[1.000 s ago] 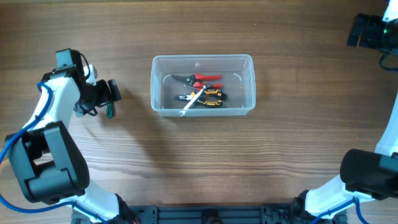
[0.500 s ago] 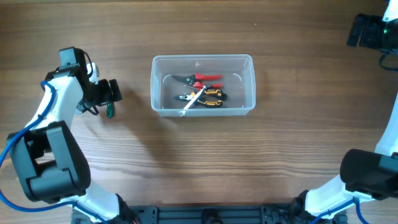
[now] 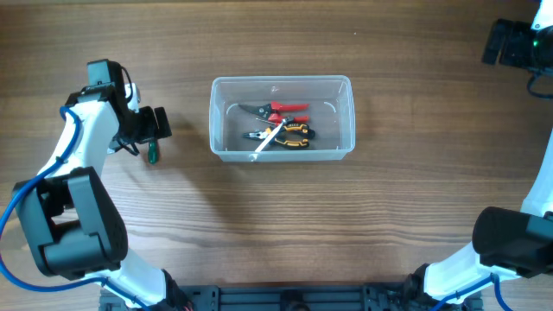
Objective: Pack container
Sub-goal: 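Lower the left gripper over the green screwdriver's handle, then align and close the left gripper on the green screwdriver handle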
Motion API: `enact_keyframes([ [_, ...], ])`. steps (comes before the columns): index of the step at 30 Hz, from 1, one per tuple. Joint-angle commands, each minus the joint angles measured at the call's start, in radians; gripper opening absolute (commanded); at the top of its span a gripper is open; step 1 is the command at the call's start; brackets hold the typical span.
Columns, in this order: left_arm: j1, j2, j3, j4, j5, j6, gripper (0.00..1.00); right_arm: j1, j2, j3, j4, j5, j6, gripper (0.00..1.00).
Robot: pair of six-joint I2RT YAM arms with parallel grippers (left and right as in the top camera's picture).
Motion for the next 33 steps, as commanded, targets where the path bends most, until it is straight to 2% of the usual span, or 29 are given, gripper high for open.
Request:
enact_keyframes([
  [1, -0.034, 0.021, 0.019, -0.005, -0.068, 0.02, 1.0, 0.003, -0.01, -0.002, 0.003, -0.008, 0.018, 1.0],
  [16, -0.051, 0.031, 0.033, -0.043, -0.078, 0.038, 1.0, 0.003, -0.01, -0.002, 0.003, -0.008, 0.018, 1.0],
  [24, -0.04, 0.161, 0.203, -0.163, -0.078, 0.046, 1.0, 0.003, -0.01, -0.002, 0.003, -0.008, 0.018, 1.0],
  [29, -0.036, 0.199, 0.212, -0.164, -0.058, 0.049, 1.0, 0.003, -0.01, -0.002, 0.003, -0.008, 0.018, 1.0],
  [33, -0.036, 0.199, 0.212, -0.164, -0.023, 0.107, 1.0, 0.003, -0.01, -0.002, 0.003, -0.008, 0.018, 1.0],
])
